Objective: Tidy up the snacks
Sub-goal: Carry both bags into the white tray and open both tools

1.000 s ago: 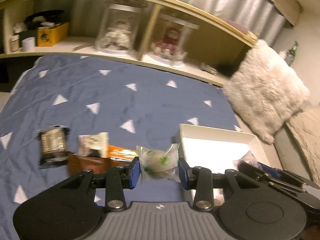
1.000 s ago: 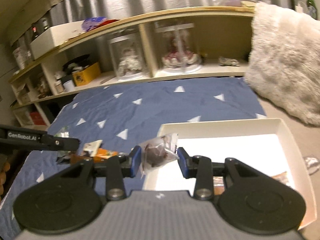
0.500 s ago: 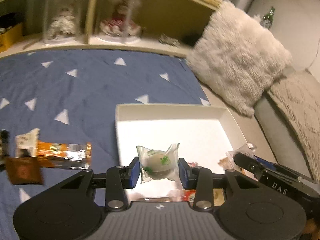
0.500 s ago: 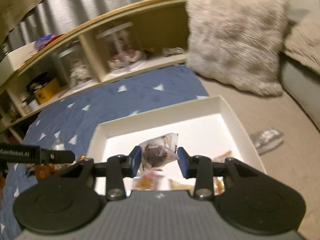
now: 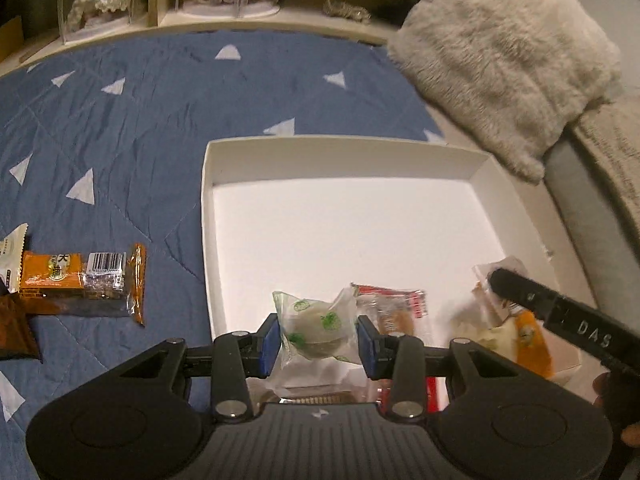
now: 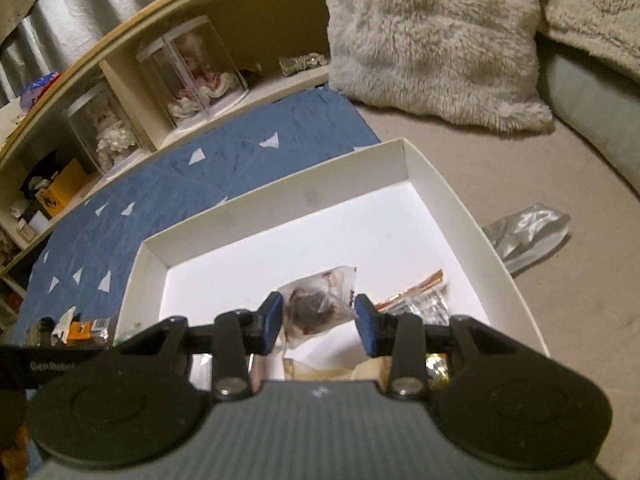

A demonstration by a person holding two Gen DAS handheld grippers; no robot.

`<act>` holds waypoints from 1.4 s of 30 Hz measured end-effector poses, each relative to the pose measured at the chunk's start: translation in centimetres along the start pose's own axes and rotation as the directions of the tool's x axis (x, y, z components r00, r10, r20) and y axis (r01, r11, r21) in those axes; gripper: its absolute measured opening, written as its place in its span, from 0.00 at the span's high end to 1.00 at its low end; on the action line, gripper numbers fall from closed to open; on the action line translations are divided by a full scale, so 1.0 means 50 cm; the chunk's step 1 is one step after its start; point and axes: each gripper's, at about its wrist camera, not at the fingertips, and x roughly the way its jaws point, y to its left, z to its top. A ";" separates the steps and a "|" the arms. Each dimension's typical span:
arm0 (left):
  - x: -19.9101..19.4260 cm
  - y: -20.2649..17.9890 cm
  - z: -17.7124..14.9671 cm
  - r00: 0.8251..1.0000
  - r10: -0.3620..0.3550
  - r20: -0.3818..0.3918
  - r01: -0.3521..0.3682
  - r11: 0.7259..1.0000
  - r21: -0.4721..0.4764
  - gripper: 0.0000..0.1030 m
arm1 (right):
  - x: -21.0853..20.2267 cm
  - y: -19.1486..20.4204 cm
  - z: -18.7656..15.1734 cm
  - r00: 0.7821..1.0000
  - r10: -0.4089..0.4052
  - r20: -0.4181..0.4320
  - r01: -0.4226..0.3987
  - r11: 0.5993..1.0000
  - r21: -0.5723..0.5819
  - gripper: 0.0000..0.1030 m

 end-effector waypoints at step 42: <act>0.026 0.003 0.005 0.998 0.045 -0.047 -0.043 0.998 0.039 0.34 | 0.016 0.011 -0.009 0.995 -0.063 -0.071 0.061 0.998 -0.031 0.31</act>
